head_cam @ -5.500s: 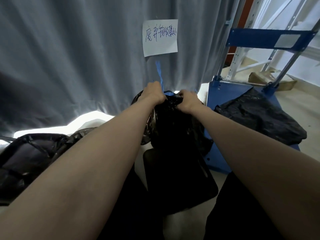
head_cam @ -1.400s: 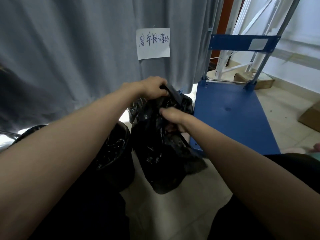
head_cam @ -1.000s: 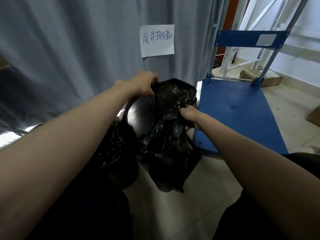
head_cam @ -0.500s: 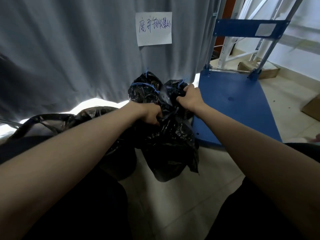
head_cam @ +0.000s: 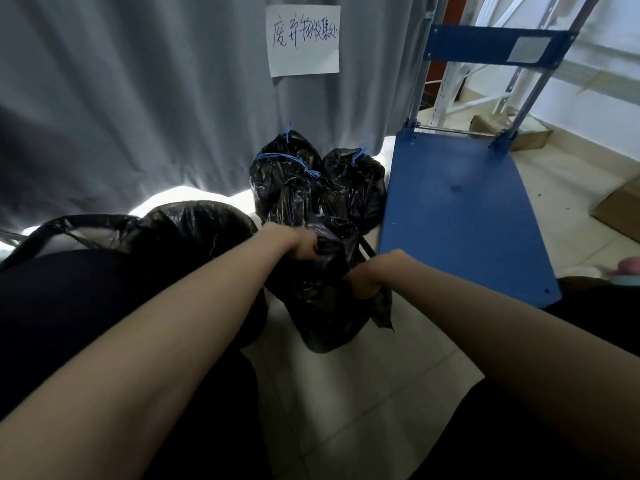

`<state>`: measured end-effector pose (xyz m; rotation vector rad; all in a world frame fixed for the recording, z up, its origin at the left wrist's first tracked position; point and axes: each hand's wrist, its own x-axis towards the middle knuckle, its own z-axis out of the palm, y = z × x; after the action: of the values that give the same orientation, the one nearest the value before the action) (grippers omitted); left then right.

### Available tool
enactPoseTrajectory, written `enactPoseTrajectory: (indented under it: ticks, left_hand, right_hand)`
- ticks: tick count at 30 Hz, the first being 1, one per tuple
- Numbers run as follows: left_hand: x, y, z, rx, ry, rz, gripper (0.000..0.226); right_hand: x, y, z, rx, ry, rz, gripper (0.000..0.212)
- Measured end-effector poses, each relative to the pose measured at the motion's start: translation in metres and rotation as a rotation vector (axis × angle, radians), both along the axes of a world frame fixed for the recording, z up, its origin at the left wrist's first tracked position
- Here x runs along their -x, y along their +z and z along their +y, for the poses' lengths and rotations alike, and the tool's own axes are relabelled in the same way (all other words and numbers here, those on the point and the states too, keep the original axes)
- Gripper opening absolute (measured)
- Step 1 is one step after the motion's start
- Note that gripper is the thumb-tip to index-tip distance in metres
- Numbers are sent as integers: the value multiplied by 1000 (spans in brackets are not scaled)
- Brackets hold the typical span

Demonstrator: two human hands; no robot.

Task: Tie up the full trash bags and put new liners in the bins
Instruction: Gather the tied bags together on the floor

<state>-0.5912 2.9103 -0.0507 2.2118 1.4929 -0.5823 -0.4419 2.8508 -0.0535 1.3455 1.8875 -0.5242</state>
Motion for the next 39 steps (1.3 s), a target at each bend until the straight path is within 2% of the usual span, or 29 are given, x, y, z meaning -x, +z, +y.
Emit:
enactPoseTrajectory:
  ticks: [2,5,8,11,13,16,18,24,26,30,33,36,39]
  left_hand:
    - [4,21,11,-120,29,-135,24]
    - [10,47,22,-306,125,-305,2]
    - [17,60,26,-430,207,-415,8]
    - [25,69,26,-423,218,-467,15]
    - [31,76,23,-371,223,-493,22]
    - [39,84,18,-359,226,-491,26]
    - [42,86,15,-376,238,-501,27]
    - [43,84,15,-557,283,-493,14]
    - [42,82,15,-594,304,-441,12]
    - [34,78,12,-701,294,-387,3]
    - [28,75,10,-829,278,-260,18]
    - [23,75,7,-873,246,-74,33]
    - [10,70,3,-950,62,-3,44]
  right_hand:
    - [-4,-7,3,-110,48,-7,45]
    - [-6,3,18,-296,4,166,34]
    - [-3,20,34,-562,-195,384,23]
    - [-1,25,43,-750,-389,543,33]
    - [-1,24,46,-773,-502,584,47]
    - [-3,16,51,-688,-647,612,57]
    - [-4,12,52,-662,-678,632,49]
    - [-8,15,58,-851,-580,679,12]
    - [-9,19,61,-859,-542,648,11]
    - [-15,19,60,-769,-420,422,7]
    - [-23,19,57,-696,-394,312,6]
    - [-31,24,53,-580,-350,177,7]
    - [-33,26,46,-451,-286,63,7]
